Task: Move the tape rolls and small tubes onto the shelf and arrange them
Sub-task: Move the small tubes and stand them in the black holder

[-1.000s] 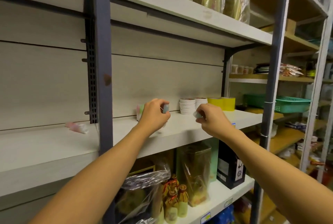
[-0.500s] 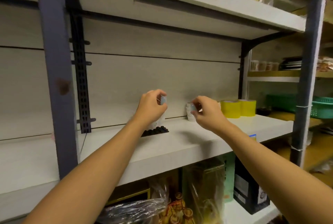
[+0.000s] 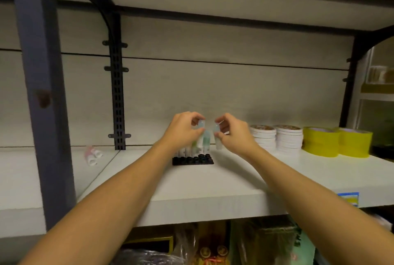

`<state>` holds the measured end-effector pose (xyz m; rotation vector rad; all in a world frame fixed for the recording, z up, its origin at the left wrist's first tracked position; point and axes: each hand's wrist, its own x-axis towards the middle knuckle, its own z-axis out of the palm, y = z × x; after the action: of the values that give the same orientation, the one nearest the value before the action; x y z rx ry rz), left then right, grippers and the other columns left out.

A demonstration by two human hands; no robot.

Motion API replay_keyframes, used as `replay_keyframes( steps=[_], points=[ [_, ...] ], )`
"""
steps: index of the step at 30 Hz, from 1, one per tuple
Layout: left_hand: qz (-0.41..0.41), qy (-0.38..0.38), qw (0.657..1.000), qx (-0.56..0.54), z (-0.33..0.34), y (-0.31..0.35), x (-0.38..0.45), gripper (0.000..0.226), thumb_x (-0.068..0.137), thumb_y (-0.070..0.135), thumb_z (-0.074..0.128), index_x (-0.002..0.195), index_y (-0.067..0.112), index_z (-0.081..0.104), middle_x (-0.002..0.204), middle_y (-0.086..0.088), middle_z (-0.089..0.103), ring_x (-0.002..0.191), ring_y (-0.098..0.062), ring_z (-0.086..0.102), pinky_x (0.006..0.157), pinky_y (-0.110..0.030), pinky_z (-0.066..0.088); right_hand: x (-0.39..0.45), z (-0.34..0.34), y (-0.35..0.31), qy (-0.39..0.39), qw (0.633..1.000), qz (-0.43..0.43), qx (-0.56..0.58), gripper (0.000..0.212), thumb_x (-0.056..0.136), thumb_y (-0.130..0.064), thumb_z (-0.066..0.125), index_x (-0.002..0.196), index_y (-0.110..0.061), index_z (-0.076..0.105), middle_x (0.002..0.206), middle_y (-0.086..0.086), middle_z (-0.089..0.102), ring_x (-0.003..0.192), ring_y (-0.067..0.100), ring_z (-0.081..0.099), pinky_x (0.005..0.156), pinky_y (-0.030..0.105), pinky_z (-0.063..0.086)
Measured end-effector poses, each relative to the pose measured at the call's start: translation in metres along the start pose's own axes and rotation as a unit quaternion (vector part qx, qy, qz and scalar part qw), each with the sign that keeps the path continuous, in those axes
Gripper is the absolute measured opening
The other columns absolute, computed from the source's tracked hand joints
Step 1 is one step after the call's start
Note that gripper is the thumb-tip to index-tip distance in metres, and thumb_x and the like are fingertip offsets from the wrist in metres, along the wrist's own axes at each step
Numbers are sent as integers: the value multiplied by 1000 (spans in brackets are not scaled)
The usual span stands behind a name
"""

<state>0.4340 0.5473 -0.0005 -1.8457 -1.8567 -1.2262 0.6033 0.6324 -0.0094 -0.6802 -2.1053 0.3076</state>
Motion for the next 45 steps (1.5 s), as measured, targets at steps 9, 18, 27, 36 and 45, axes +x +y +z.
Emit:
replay_keyframes(
  steps=[9, 18, 27, 36, 45],
  points=[
    [4, -35, 997, 74, 19, -7, 1, 37, 89, 24, 73, 125, 15, 67, 116, -1, 68, 106, -13, 60, 88, -18, 40, 24, 12, 12, 31, 993, 24, 107, 26, 82, -7, 76, 103, -16, 64, 81, -9, 61, 73, 7, 60, 62, 4, 44],
    [52, -31, 986, 157, 29, -14, -4, 40, 93, 33, 68, 130, 18, 64, 115, 1, 56, 111, -18, 51, 95, -35, 45, 23, 30, 33, 28, 992, 41, 120, 26, 81, -9, 78, 102, -16, 64, 88, -7, 63, 76, 14, 62, 67, 19, 49],
    [52, -17, 988, 147, 28, -11, -8, 32, 93, 25, 69, 123, 15, 65, 116, 3, 58, 107, -15, 56, 92, -32, 49, 18, 34, 29, 21, 992, 11, 121, 26, 83, -8, 76, 105, -12, 62, 91, 2, 65, 82, 20, 64, 64, 9, 45],
    [70, -50, 976, 202, 27, -8, -3, 36, 94, 17, 61, 130, 12, 65, 124, 1, 59, 116, -19, 51, 98, -34, 45, 17, 39, 28, 2, 997, -25, 72, 24, 84, -9, 76, 102, -15, 62, 88, 0, 64, 80, 15, 62, 62, 5, 41],
    [50, 14, 981, 187, 19, -14, -13, 44, 94, 25, 50, 137, 19, 58, 130, 2, 59, 119, -18, 53, 94, -34, 47, 13, 43, 32, 1, 999, -44, 25, 25, 82, -10, 78, 99, -15, 60, 82, 1, 63, 76, 18, 61, 65, 11, 40]
  ],
)
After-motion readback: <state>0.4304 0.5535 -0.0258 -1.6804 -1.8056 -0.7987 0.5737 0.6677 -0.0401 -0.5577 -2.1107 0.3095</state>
